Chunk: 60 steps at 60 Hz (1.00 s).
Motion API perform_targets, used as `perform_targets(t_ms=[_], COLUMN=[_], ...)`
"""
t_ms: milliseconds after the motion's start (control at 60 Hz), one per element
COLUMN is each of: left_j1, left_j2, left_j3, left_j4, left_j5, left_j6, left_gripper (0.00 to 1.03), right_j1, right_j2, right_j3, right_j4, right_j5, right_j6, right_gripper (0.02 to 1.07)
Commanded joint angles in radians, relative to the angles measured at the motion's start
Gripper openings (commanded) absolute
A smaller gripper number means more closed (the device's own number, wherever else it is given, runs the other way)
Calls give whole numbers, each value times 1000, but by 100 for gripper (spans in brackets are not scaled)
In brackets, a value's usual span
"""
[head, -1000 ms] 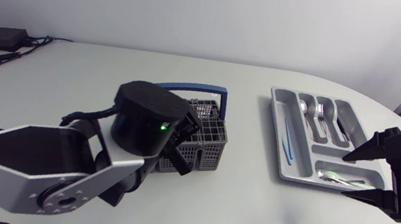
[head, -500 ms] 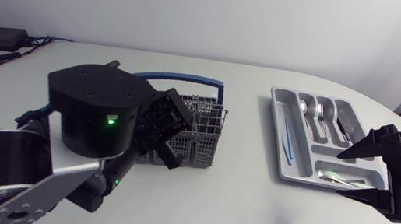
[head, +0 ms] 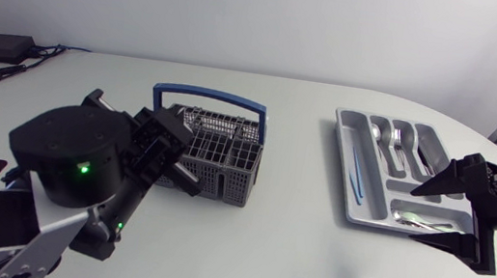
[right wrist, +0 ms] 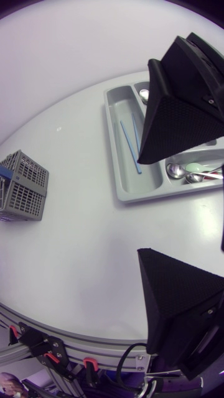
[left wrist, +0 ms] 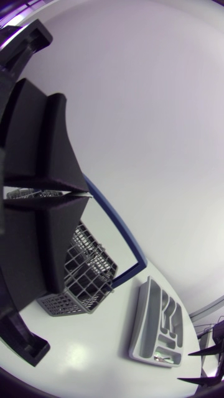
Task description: Unload the cutlery basket into the drawer organizer.
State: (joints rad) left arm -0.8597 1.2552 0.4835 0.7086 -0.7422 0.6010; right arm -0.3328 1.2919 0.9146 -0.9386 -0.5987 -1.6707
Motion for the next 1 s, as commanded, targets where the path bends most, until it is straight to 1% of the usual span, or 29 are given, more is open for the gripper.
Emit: perform_targets(t_ms=[0, 50, 100, 117, 133, 167, 217, 250, 317, 350, 400, 450, 500, 550, 583, 600, 617, 683, 767, 867, 917, 950, 983], left_j1=[-12, -7, -7, -1, 1, 21, 57, 60, 60, 60, 64, 71, 71, 83, 100, 103, 116, 129, 152, 152, 159, 163, 165], left_j2=[-74, -145, -208, -250, -270, -303, -321, -321, -323, -316, -295, -273, -234, -183, -152, -148, -126, -77, -7, 67, 110, 128, 144], left_j3=[-39, -39, -20, 7, 26, 70, 130, 165, 227, 250, 302, 329, 372, 420, 451, 452, 472, 515, 566, 606, 630, 641, 649], left_j4=[34, 32, 9, -47, -95, -204, -319, -383, -486, -518, -609, -641, -699, -753, -781, -785, -799, -830, -850, -850, -850, -850, -850], left_j5=[-8, 0, 53, 86, 98, 136, 196, 210, 250, 267, 307, 343, 382, 437, 475, 481, 515, 578, 653, 692, 730, 745, 758], left_j6=[-17, -7, 3, -3, -21, -83, -145, -178, -236, -251, -319, -339, -389, -432, -460, -463, -481, -517, -567, -607, -632, -645, -653], left_gripper=[3, 3, 3, 3, 3, 3, 3, 3, 3, 3, 3, 3, 3, 3, 3, 3, 3, 3, 3, 3, 3, 3, 3], right_j1=[14, 18, 35, 44, 51, 63, 95, 115, 153, 173, 212, 255, 301, 334, 351, 367, 379, 426, 497, 598, 652, 683, 709], right_j2=[-8, -13, -23, -28, -32, -48, -83, -106, -148, -163, -190, -213, -229, -250, -264, -272, -276, -299, -315, -318, -315, -307, -296], right_j3=[-20, -17, -5, 0, 3, 7, 7, 7, 9, 12, 13, 23, 30, 30, 27, 24, 23, 17, 4, -23, -34, -39, -40], right_j4=[4, 3, 3, 1, 0, -5, -11, -11, -8, -8, -2, 18, 43, 84, 112, 133, 147, 199, 276, 374, 420, 449, 466], right_j5=[0, 0, 0, 0, -1, -4, -9, -10, -23, -30, -35, -35, -35, -36, -35, -35, -35, -26, 11, 99, 151, 189, 208], right_j6=[22, 29, 55, 65, 74, 94, 123, 146, 200, 226, 276, 355, 425, 496, 540, 575, 595, 681, 804, 933, 996, 1029, 1049], right_gripper=[100, 100, 100, 100, 100, 100, 100, 100, 100, 100, 100, 100, 100, 100, 100, 100, 100, 99, 98, 92, 90, 88, 87])
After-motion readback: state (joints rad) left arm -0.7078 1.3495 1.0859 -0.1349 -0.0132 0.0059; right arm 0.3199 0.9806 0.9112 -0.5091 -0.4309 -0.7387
